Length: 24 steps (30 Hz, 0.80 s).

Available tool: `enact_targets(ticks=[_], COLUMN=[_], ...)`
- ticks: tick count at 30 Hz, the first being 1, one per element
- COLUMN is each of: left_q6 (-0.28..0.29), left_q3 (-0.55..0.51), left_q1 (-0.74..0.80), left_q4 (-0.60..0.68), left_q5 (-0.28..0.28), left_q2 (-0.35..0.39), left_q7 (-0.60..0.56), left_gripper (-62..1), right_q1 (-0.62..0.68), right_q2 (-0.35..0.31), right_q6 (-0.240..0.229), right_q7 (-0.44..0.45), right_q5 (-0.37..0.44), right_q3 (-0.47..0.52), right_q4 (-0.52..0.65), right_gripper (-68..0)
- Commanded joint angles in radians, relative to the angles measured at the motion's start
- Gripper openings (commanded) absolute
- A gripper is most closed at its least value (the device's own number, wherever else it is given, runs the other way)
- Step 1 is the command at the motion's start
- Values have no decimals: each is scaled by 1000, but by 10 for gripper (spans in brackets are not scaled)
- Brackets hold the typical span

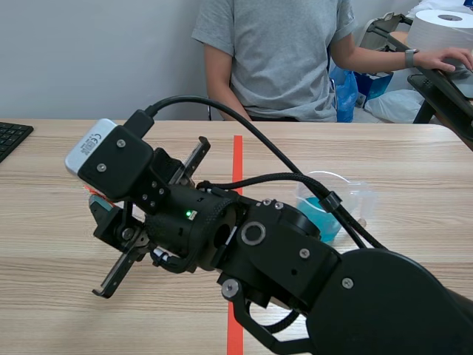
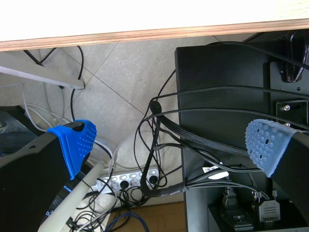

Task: Do the redox reaction experiment.
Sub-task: 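Lift the metal plate out of the left beaker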

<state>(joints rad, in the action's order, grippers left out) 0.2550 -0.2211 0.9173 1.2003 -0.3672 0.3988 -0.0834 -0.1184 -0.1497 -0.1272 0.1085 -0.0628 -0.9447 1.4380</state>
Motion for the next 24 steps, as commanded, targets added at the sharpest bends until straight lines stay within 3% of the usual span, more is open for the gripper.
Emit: enact_targets(ticks=[1, 7, 11, 17, 22, 24], left_q6=[2, 2, 2, 2, 2, 2], left_q3=[-3, -3, -3, -3, -3, -3], left_q1=[11, 11, 11, 11, 11, 11], left_q4=[18, 18, 18, 18, 18, 18], left_q5=[-6, -6, -6, -6, -6, -6], left_q2=[-5, -5, -4, -4, -4, -4], left_q7=[-13, -13, -10, -8, -9, -8], left_gripper=[14, 14, 14, 14, 14, -27], right_q1=[-12, -12, -12, -11, -9, -9], right_q2=[3, -13, -31, -81, -120, -131], right_q6=[8, 7, 7, 4, 2, -9], right_q7=[10, 10, 10, 8, -54, -82], right_q5=[6, 14, 22, 106, 181, 210], right_q3=[2, 3, 4, 16, 68, 93], right_q4=[19, 22, 27, 102, 204, 240], right_gripper=[-541, -656, -660, -660, -660, -660])
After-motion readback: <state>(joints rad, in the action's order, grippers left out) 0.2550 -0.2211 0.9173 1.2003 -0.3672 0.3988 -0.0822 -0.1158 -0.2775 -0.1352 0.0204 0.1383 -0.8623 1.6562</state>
